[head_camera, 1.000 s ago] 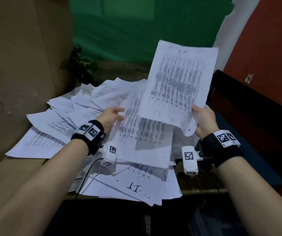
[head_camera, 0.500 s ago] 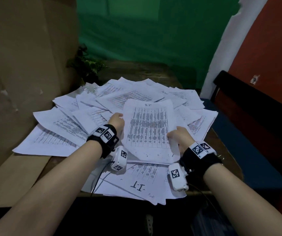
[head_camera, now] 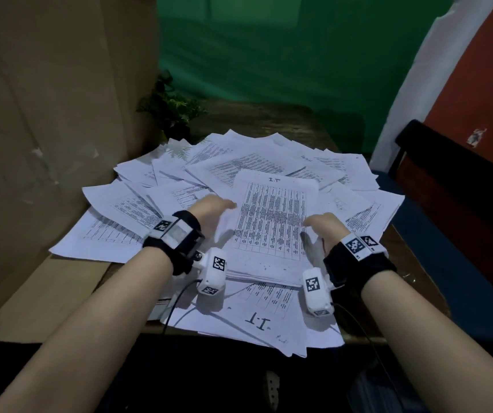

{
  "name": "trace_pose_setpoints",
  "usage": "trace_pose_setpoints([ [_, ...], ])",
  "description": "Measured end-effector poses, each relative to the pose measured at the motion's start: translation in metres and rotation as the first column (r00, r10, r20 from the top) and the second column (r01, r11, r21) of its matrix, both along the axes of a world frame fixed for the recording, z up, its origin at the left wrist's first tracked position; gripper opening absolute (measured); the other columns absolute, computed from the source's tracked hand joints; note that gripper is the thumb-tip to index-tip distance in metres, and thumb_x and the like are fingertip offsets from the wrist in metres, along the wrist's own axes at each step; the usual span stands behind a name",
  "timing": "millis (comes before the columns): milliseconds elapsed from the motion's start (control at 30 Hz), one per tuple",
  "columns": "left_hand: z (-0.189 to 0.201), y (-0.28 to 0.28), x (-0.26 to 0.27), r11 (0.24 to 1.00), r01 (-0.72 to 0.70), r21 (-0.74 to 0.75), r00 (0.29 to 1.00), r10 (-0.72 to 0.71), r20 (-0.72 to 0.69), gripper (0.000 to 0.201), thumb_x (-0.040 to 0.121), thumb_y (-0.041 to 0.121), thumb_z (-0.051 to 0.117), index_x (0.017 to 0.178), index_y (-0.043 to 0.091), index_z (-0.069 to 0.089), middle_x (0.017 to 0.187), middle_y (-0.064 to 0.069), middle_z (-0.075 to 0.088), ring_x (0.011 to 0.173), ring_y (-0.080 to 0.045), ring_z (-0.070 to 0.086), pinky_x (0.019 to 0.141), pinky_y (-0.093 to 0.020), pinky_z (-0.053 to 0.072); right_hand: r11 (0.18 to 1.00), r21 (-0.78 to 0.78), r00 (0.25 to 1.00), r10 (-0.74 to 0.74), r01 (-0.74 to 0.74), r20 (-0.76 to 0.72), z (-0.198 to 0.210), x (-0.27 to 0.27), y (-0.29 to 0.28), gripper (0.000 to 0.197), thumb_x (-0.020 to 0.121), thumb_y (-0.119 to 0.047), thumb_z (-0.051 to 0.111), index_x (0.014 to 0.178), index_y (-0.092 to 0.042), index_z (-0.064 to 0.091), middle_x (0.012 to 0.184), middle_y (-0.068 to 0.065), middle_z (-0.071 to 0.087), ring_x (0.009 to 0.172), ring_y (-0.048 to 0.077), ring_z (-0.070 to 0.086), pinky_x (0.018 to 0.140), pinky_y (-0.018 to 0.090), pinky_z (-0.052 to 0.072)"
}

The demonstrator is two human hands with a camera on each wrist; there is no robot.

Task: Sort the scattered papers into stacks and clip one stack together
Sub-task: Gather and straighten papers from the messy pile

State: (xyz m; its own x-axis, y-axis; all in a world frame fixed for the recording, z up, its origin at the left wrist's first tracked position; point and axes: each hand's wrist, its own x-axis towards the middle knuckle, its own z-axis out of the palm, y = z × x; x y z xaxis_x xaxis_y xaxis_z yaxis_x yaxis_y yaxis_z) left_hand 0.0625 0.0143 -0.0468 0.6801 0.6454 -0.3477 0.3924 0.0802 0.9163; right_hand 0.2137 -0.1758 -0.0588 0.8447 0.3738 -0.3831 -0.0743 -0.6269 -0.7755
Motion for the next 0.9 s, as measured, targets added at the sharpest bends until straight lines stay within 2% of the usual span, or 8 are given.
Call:
trace_pose_setpoints([
  [100,0.0,0.043,-0.045,0.899,-0.437,0.011,0.89,0.431,0.15,0.056,0.084,0.023,0.062,0.133,0.004,0.045,0.13,-0.01,0.051,0.111,-0.031,0.05,0.082,-0.04,0.053,0.999,-0.005,0.999,0.034,-0.035,-0.019,-0.002,0.008,-0.004,0.047,0.093,-0.022,0.061,0.13,0.005,0.051,0.128,0.023,0.056,0.118,0.039,0.056,0.091,0.041,0.048],
  [200,-0.022,0.077,-0.116,0.554,-0.832,0.02,0.549,0.82,0.159,0.077,0.068,0.037,0.061,0.139,0.02,0.036,0.141,-0.003,0.039,0.126,-0.025,0.042,0.101,-0.042,0.04,0.998,-0.019,0.997,0.056,-0.057,-0.047,-0.006,0.012,-0.005,0.052,0.093,-0.028,0.062,0.129,0.007,0.048,0.126,0.024,0.056,0.112,0.037,0.057,0.082,0.037,0.045],
  [367,-0.109,0.163,-0.168,0.417,-0.904,-0.092,0.417,0.909,0.023,0.105,0.03,0.048,0.066,0.131,0.038,0.039,0.138,-0.006,0.042,0.118,-0.03,0.051,0.087,-0.053,0.047,0.999,0.038,0.999,0.024,-0.023,-0.029,-0.014,0.016,-0.005,0.036,0.091,-0.023,0.065,0.112,0.005,0.053,0.118,0.022,0.059,0.108,0.035,0.058,0.08,0.036,0.042],
  [500,-0.054,0.11,-0.149,0.533,-0.826,-0.182,0.531,0.845,0.065,0.093,0.057,0.043,0.074,0.139,0.013,0.043,0.142,-0.003,0.045,0.126,-0.025,0.048,0.101,-0.049,0.043,0.993,0.117,0.995,-0.014,0.025,-0.097,-0.018,0.018,-0.011,0.045,0.094,-0.016,0.062,0.127,0.009,0.045,0.111,0.017,0.056,0.117,0.031,0.054,0.088,0.037,0.044],
  [600,-0.042,0.096,-0.127,0.626,-0.717,-0.308,0.617,0.775,0.137,0.055,0.077,0.019,0.071,0.129,0.013,0.055,0.128,-0.008,0.059,0.108,-0.022,0.062,0.078,-0.043,0.054,0.983,0.18,0.991,-0.008,0.032,-0.134,-0.019,0.018,-0.016,0.044,0.096,-0.011,0.059,0.133,0.006,0.042,0.129,0.02,0.05,0.107,0.023,0.053,0.08,0.029,0.042],
  [700,-0.034,0.099,-0.107,0.58,-0.756,-0.305,0.571,0.811,0.126,0.099,0.078,0.01,0.075,0.151,0.015,0.008,0.129,-0.003,0.049,0.106,-0.022,0.061,0.078,-0.046,0.053,0.987,0.159,0.995,0.025,-0.009,-0.097,-0.022,0.021,-0.017,0.031,0.096,-0.014,0.059,0.121,0.001,0.048,0.097,0.012,0.05,0.077,0.02,0.051,0.064,0.027,0.039],
  [767,-0.023,0.095,-0.092,0.662,-0.731,-0.166,0.645,0.749,0.153,0.112,0.08,0.007,0.073,0.151,0.019,-0.012,0.137,-0.008,0.043,0.119,-0.025,0.054,0.098,-0.049,0.044,0.99,0.14,0.996,0.038,-0.026,-0.085,-0.025,0.023,-0.016,0.021,0.093,-0.016,0.061,0.105,-0.002,0.049,0.086,0.01,0.043,0.076,0.022,0.046,0.07,0.032,0.038],
  [900,-0.016,0.092,-0.074,0.833,-0.516,0.198,0.856,0.51,0.084,0.099,0.078,-0.011,0.069,0.152,0.024,0.014,0.151,-0.014,0.033,0.132,-0.031,0.042,0.1,-0.038,0.04,0.993,0.066,0.995,0.096,-0.096,-0.004,-0.025,0.022,-0.013,0.046,0.093,-0.02,0.062,0.127,0.004,0.043,0.114,0.017,0.053,0.105,0.033,0.056,0.08,0.037,0.041],
])
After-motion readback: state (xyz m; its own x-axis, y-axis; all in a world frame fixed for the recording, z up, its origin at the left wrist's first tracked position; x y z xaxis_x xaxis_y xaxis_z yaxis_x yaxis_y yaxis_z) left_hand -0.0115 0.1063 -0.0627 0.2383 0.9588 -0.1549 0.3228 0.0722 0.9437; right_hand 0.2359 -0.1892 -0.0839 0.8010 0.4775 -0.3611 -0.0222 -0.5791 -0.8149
